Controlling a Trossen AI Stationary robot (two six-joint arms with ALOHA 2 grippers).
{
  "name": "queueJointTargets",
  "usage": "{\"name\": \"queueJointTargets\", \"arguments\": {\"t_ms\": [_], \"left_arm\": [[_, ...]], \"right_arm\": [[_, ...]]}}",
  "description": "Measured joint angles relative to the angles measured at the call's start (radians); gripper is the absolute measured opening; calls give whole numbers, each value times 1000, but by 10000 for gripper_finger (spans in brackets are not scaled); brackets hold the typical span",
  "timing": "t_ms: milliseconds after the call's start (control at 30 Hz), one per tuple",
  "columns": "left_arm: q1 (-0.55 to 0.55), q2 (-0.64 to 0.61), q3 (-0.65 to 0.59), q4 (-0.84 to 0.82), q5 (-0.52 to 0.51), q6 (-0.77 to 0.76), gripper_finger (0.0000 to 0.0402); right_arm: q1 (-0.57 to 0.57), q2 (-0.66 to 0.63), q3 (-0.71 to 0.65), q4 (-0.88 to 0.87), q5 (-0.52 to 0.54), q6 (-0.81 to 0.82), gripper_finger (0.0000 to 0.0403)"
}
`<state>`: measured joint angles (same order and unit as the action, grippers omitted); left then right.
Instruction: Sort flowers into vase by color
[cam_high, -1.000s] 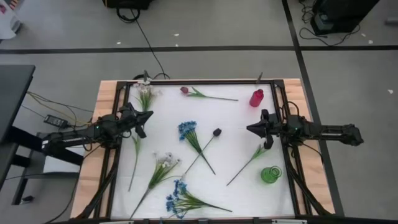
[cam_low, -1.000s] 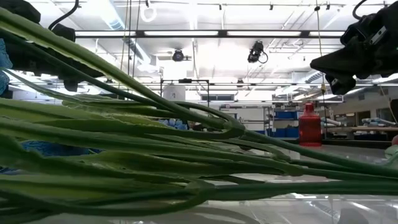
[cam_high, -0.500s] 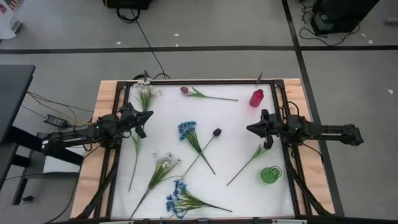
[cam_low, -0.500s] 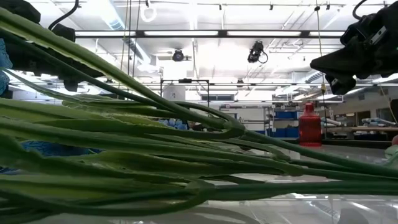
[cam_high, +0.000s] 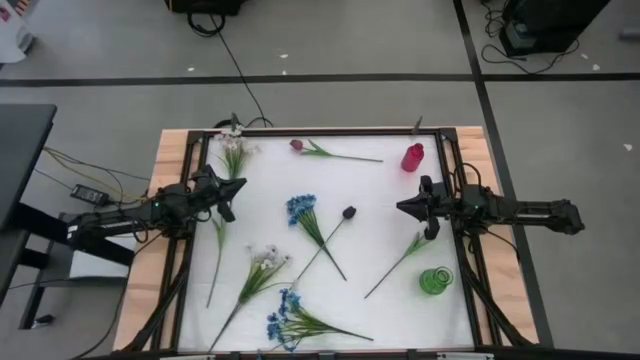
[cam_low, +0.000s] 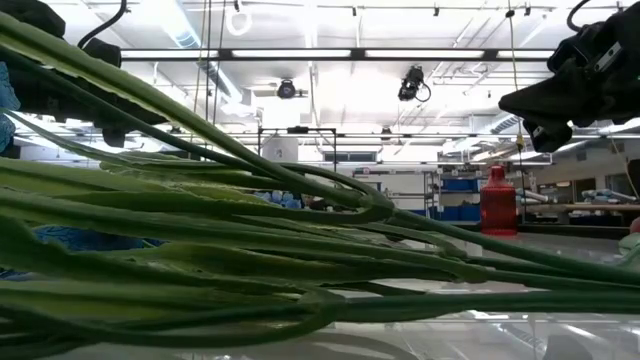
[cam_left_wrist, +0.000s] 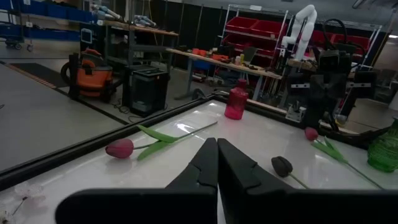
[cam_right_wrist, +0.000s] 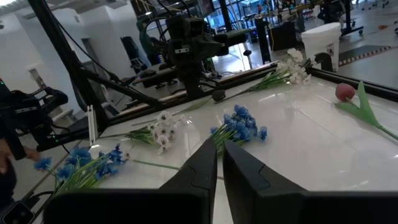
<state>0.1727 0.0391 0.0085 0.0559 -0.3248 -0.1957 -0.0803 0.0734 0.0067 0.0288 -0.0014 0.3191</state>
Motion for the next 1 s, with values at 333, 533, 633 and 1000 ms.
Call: {"name": "queueJointTargets", "arguments": {"t_ms": [333, 533, 633, 1000], "left_arm": [[0, 0, 0, 0, 0, 0, 5], [0, 0, 0, 2, 0, -48, 5], [0, 0, 0, 24, -4, -184, 5], [1, 0, 0, 123, -76, -603, 5]], "right_arm": [[0, 0, 0, 0, 0, 0, 37], [0, 0, 0, 0, 0, 0, 37], [0, 0, 0, 0, 0, 0, 37], [0, 0, 0, 110, 58, 64, 37]]}}
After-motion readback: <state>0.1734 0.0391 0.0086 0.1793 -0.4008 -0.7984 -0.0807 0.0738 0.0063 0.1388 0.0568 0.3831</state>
